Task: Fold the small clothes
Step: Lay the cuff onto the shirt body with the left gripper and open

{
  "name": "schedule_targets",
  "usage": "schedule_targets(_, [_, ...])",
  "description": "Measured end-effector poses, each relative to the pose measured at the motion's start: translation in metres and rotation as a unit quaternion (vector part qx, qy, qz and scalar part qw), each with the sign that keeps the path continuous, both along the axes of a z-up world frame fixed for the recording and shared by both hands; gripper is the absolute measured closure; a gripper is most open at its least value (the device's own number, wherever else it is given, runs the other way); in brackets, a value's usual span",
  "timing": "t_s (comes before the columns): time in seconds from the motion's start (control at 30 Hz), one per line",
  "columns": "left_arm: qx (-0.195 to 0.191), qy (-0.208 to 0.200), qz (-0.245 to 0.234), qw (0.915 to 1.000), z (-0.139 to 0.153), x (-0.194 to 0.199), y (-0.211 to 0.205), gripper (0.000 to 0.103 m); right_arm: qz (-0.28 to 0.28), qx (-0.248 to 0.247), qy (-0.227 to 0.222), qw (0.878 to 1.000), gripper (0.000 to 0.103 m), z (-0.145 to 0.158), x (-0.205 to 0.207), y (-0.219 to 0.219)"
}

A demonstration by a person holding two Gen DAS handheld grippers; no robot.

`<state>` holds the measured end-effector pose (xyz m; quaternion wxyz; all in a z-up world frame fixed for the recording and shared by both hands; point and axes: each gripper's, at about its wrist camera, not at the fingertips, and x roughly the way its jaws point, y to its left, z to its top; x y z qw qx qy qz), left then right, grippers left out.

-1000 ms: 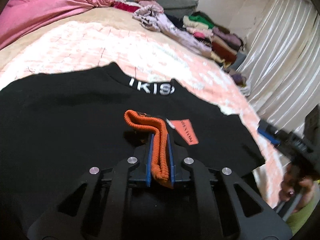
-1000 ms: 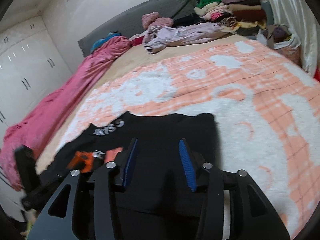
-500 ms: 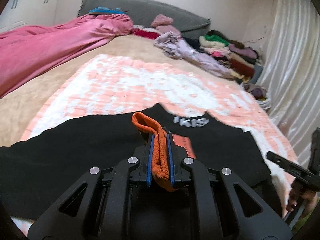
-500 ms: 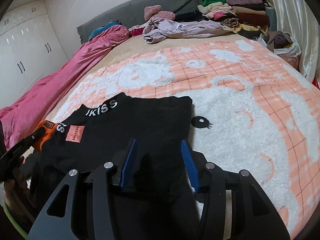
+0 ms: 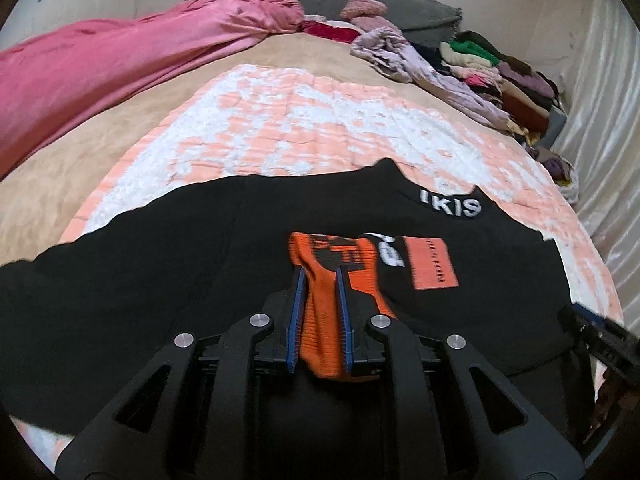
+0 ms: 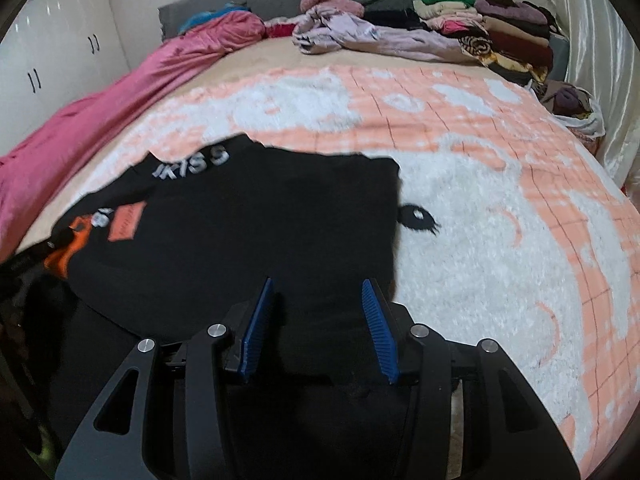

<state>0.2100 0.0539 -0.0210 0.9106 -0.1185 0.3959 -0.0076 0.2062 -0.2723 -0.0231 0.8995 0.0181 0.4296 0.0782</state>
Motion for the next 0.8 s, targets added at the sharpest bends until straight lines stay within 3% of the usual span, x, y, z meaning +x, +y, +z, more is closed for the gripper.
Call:
schedule_targets(0.2, [0.005, -0.024, 0.021, 0.9995, 0.012, -0.015, 0.014, 0.095, -0.001, -0.008, -0.002, 1.0, 0.058, -0.002, -0.003, -0.002])
schedule_targets(0.4, [0.02, -0.056, -0.01, 0.9982, 0.025, -0.031, -0.001, 0.092, 0.002, 0.006, -0.025, 1.0, 0.056, 0.01, -0.015, 0.0])
schedule_targets(0.47, [0.025, -0.049, -0.03, 0.998, 0.021, -0.03, -0.011, 0.087, 0.013, 0.011, -0.036, 0.999, 0.056, 0.014, -0.02, 0.005])
schedule_targets(0.63, [0.047, 0.022, -0.043, 0.9977, -0.01, -0.015, -0.023, 0.08, 0.037, -0.001, -0.023, 0.999, 0.056, 0.007, -0.019, 0.019])
schedule_targets(0.8, [0.034, 0.028, -0.034, 0.9985, -0.014, -0.015, -0.015, 0.075, 0.028, -0.007, 0.004, 1.0, 0.056, -0.006, -0.014, 0.022])
